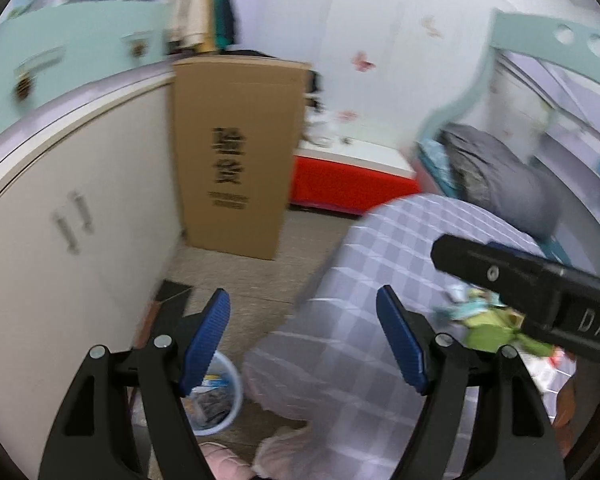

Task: Collect trash
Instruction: 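Release the dark blue wrapper from the left tool into the bin, then move both tools back over the table to the trash pile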

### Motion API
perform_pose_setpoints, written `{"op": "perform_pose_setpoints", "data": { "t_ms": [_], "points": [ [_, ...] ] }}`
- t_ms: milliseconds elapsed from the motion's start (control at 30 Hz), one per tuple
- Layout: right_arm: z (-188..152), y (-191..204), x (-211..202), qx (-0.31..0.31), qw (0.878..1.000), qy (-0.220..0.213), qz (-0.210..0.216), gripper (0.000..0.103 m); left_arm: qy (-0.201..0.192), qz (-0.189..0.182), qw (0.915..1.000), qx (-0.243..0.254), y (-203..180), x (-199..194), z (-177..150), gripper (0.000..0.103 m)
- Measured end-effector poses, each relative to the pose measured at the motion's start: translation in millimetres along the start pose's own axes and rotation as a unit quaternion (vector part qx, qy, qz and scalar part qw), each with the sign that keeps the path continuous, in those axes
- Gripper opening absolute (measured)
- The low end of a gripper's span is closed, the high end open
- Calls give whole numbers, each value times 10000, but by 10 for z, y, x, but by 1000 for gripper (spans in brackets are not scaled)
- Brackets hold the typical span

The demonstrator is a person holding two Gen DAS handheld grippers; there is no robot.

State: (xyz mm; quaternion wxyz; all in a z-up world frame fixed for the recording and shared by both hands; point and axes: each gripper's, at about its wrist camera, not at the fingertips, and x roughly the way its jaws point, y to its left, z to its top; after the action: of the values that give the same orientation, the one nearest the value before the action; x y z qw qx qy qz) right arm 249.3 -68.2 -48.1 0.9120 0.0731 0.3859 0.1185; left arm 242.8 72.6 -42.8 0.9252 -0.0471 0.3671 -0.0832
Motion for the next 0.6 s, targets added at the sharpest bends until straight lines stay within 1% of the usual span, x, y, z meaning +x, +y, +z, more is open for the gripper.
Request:
{"op": "perform_pose_setpoints", "data": {
  "t_ms": [133, 233, 300, 333, 367, 400, 533, 600],
  "points": [
    [34, -481, -180, 88, 9994, 31, -342, 77, 194, -306, 9976, 596, -591, 147, 36, 74],
    [26, -851, -248, 185, 9980, 117, -585, 77, 388, -558, 9928, 989, -982, 274, 31, 73],
    [-1, -1076, -256, 249, 9971, 215, -681, 77, 526, -698, 9881, 1268, -1220, 373, 16, 68],
    [-15, -1144, -265, 267, 9968, 236, -717, 77, 596, -741, 9857, 1389, -1316, 420, 8, 64],
    [-34, -1225, -270, 292, 9963, 261, -760, 77, 651, -750, 9839, 1488, -1391, 466, 0, 59],
    [-57, -1325, -262, 330, 9960, 309, -772, 77, 736, -750, 9811, 1627, -1499, 542, -13, 57],
    [-113, -1512, -232, 395, 9952, 406, -802, 77, 902, -802, 9765, 1787, -1699, 710, -32, 42],
    [-141, -1577, -194, 406, 9950, 473, -776, 77, 965, -828, 9738, 1884, -1797, 808, -19, 41]
  ]
}}
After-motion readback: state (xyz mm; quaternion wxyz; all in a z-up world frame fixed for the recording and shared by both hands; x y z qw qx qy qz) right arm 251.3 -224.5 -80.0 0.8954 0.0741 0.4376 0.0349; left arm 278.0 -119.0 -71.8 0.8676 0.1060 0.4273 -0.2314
